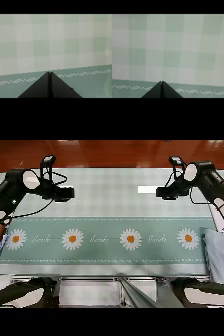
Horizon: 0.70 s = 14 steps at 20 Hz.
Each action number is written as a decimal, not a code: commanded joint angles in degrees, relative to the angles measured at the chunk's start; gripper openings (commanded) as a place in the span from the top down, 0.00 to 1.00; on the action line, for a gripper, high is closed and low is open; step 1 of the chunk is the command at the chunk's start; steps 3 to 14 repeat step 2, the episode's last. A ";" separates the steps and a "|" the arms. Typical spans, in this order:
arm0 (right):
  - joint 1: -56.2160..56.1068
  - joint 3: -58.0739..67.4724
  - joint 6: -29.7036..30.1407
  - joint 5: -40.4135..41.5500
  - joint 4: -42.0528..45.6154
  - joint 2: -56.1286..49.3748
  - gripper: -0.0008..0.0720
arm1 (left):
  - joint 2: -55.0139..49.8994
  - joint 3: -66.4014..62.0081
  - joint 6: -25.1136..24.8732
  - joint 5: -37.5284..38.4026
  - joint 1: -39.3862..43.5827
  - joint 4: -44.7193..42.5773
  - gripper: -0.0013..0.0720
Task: Fold the shirts.
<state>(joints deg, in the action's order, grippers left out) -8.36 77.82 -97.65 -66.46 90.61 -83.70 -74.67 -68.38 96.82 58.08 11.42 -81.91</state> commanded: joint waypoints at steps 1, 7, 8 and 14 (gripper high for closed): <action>-0.02 0.02 -0.04 0.00 -0.02 -0.04 0.95 | -0.04 0.02 -0.04 0.00 0.02 -0.02 0.96; -0.02 0.02 -0.07 0.00 -0.02 -0.04 0.95 | -0.04 0.02 -0.04 0.00 0.02 -0.02 0.96; -0.02 0.02 -0.07 0.00 -0.02 -0.04 0.95 | -0.04 0.02 -0.04 0.00 0.02 -0.02 0.96; -0.02 0.02 -0.07 0.00 -0.02 -0.04 0.95 | -0.04 0.02 -0.04 0.00 0.02 -0.02 0.96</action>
